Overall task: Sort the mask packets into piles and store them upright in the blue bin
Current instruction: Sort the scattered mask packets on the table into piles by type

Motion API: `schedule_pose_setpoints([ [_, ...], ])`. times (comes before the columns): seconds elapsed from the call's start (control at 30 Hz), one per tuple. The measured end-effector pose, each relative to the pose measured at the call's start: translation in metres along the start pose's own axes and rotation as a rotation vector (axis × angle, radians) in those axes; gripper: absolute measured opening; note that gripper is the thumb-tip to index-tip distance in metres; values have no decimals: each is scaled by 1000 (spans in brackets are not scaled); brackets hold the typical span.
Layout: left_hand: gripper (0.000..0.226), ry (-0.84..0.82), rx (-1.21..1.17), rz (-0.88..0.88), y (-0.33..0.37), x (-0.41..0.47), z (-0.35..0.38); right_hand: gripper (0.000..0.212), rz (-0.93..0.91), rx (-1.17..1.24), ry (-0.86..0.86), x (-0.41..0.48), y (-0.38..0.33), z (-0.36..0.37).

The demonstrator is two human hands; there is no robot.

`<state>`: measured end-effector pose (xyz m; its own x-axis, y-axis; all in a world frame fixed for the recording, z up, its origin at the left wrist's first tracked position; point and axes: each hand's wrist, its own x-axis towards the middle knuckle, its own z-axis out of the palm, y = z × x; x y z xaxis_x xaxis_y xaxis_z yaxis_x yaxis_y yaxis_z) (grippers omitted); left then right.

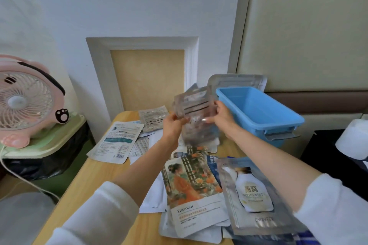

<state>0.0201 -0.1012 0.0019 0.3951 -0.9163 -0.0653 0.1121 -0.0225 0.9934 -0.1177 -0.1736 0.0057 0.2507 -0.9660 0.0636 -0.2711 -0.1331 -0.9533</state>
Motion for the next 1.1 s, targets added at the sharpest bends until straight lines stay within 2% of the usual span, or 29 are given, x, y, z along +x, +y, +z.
schedule_pose_setpoints([
  [0.1, 12, 46, 55, 292, 26, -15, -5, 35, -131, -57, 186, -11, -23, -3],
  [0.13, 14, 61, 89, 438, 32, -22, -10, 26, -130, -55, 252, -16, -29, -6],
  [0.17, 15, 73, 145, 598, 36, -29, -15, 19, -90, 45, 255, -25, -36, -10],
  [0.2, 17, 92, 239, 768, 38, -36, -21, 21, 15, 244, 179, -33, -41, -15],
  [0.27, 12, 114, 503, 1099, 33, -44, -32, 54, 280, 636, -189, -54, -46, -24],
  [0.3, 5, 104, 619, 1227, 28, -45, -38, 70, 325, 688, -334, -60, -43, -29],
  [0.33, 7, 86, 700, 1307, 23, -48, -43, 76, 317, 650, -426, -64, -39, -30],
  [0.37, 14, 56, 759, 1353, 17, -50, -47, 68, 283, 595, -470, -69, -35, -29],
  [0.43, 20, 7, 845, 1404, 5, -58, -51, 34, 228, 530, -469, -78, -26, -22],
  [0.47, 20, -9, 872, 1413, 1, -62, -53, 36, 225, 530, -437, -80, -20, -19],
  [0.53, 20, -34, 881, 1400, -3, -69, -56, 56, 214, 577, -386, -86, -11, -14],
  [0.57, 20, -41, 876, 1388, -4, -73, -57, 59, 194, 595, -348, -91, -10, -11],
  [0.63, 21, -17, 871, 1303, -6, -81, -60, 58, 139, 576, -226, -100, -10, -6],
  [0.67, 20, 19, 824, 1207, -5, -86, -60, 53, 113, 558, -136, -104, -11, -5],
  [0.73, 24, 86, 543, 877, -5, -95, -61, 37, 61, 535, 25, -110, -14, -5],
  [0.77, 28, 34, 331, 652, -1, -101, -61, 31, 43, 535, 74, -113, -16, -5],
  [0.83, 50, -193, -40, 229, 4, -105, -60, 24, 26, 518, 122, -120, -20, -5],
  [0.87, 51, -264, -104, 118, 5, -105, -59, 21, 14, 496, 129, -124, -20, -4],
  [0.9, 42, -285, -110, 80, 6, -106, -57, 19, -4, 463, 135, -127, -19, -3],
  [1.0, 19, -144, -66, 161, 7, -107, -54, 26, -38, 376, 268, -132, -17, -6],
  [1.1, 13, -75, -72, 190, 3, -105, -60, 25, 51, 579, 436, -125, -13, -23],
])
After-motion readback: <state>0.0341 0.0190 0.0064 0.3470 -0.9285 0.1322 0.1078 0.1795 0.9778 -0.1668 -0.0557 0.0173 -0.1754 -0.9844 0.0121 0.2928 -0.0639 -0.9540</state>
